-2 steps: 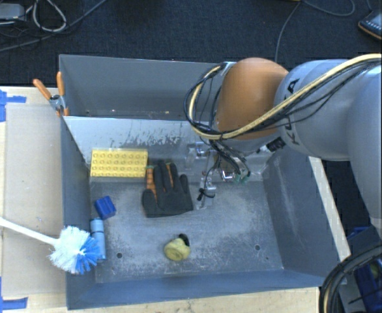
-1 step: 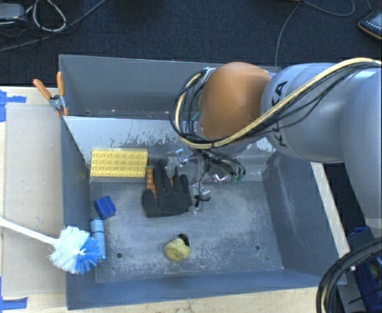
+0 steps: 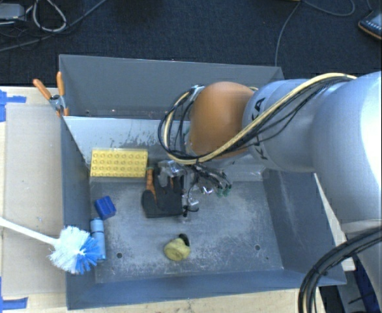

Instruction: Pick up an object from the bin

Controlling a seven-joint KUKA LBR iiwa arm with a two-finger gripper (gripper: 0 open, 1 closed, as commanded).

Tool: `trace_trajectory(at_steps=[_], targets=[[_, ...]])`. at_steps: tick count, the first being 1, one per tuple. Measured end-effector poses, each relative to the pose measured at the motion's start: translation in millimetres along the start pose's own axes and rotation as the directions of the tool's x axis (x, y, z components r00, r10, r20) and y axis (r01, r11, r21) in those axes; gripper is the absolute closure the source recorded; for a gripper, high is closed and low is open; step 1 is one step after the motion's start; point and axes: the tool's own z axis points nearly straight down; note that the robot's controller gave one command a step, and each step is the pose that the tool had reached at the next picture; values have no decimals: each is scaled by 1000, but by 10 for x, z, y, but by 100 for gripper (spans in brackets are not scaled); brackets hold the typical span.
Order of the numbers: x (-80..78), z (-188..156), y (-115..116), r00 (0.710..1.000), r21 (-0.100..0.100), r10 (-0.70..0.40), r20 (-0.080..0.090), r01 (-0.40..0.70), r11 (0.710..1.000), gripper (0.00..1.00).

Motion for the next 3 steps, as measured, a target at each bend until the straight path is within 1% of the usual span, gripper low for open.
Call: trace_trajectory(at_steps=[1,3], targets=[[133,90,-71,967,0,-254,7,254,967,100],[131,80,-71,967,0,-253,8,253,968,100]])
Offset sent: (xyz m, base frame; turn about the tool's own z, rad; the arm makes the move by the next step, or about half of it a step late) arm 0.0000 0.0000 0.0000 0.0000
